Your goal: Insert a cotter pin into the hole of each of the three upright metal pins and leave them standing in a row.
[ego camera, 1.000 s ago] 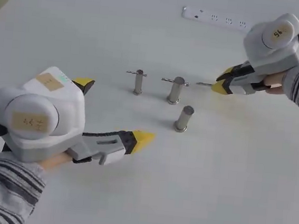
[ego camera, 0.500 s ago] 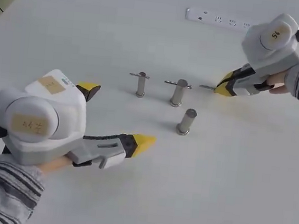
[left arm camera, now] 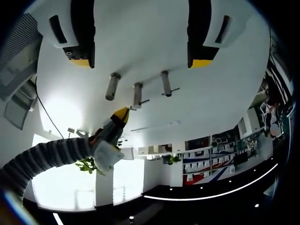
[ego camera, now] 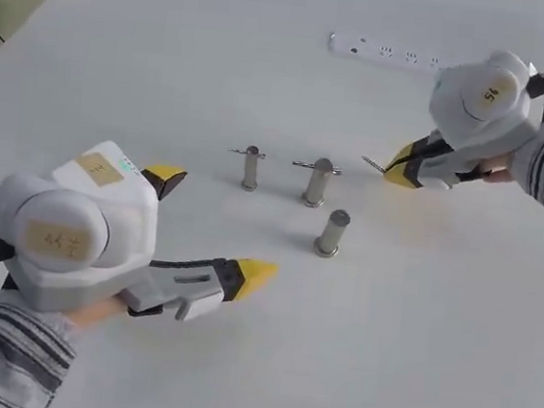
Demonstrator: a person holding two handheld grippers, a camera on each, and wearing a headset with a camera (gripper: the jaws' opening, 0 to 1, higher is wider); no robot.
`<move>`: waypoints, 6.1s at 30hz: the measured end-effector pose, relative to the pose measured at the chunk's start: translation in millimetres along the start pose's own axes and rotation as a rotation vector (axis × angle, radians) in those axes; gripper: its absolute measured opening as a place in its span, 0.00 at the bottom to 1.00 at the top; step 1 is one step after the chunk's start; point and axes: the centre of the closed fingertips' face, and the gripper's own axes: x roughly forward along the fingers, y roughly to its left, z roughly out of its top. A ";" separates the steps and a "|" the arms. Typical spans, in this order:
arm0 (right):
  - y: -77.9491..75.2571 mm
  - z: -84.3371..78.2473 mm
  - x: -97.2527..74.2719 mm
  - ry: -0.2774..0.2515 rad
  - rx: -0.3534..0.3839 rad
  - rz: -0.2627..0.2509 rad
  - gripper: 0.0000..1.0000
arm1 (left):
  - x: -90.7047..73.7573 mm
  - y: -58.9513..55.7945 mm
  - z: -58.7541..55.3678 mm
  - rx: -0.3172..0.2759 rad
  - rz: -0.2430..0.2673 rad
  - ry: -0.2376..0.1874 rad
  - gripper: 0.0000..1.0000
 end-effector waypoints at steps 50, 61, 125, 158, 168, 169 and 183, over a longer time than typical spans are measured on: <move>125.7 69.2 -59.0 -0.229 -0.292 -0.026 0.00 | 12.9 -61.3 42.1 -0.408 -0.291 -0.065 0.17; 141.4 78.5 -63.1 -0.251 -0.328 -0.011 0.00 | 12.8 -72.6 45.0 -0.446 -0.334 -0.072 0.08; 202.0 66.2 -58.5 -0.398 0.212 0.380 0.00 | -16.3 -116.3 24.6 0.074 -0.560 -0.050 0.00; 174.0 52.5 -59.6 -0.298 -0.052 0.185 0.00 | 1.8 -102.2 10.3 0.034 -0.447 -0.035 0.18; 142.7 32.1 -60.7 -0.266 -0.024 0.113 0.00 | 21.5 -84.9 16.4 0.025 -0.306 -0.083 0.30; 141.0 31.0 -60.9 -0.264 -0.023 0.108 0.00 | 23.4 -83.1 17.1 0.018 -0.293 -0.087 0.30; 115.9 14.8 -48.2 -0.237 -0.013 0.071 0.00 | 59.1 -65.8 13.3 -0.005 -0.152 -0.076 0.27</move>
